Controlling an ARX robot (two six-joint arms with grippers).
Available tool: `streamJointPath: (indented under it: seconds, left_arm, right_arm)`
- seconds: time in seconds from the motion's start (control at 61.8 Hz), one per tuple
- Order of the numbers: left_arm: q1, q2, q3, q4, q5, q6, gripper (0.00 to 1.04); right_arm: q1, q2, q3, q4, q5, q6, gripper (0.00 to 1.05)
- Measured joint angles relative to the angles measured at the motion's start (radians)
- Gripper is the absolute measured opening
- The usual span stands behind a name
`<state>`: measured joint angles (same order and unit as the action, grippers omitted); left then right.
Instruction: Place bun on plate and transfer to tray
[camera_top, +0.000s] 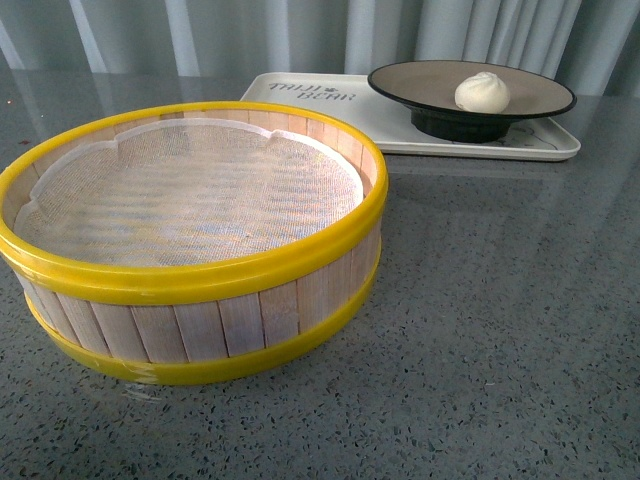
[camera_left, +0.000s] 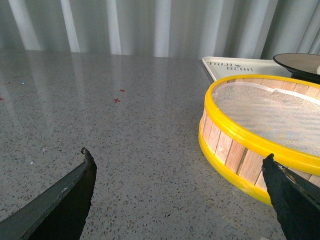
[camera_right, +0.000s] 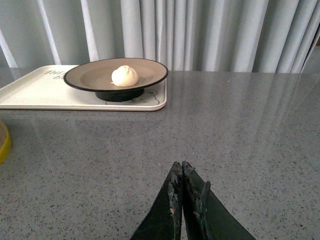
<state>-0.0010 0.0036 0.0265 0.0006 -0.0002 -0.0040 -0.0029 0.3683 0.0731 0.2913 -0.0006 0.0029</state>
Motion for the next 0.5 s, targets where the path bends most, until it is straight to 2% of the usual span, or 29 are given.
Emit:
streamJointPath:
  seconds: [0.502]
  left_arm:
    - [0.000, 0.000, 0.000, 0.000, 0.000, 0.000, 0.98]
  right_arm:
    - [0.000, -0.140, -0.068, -0.065, 0.000, 0.000, 0.02]
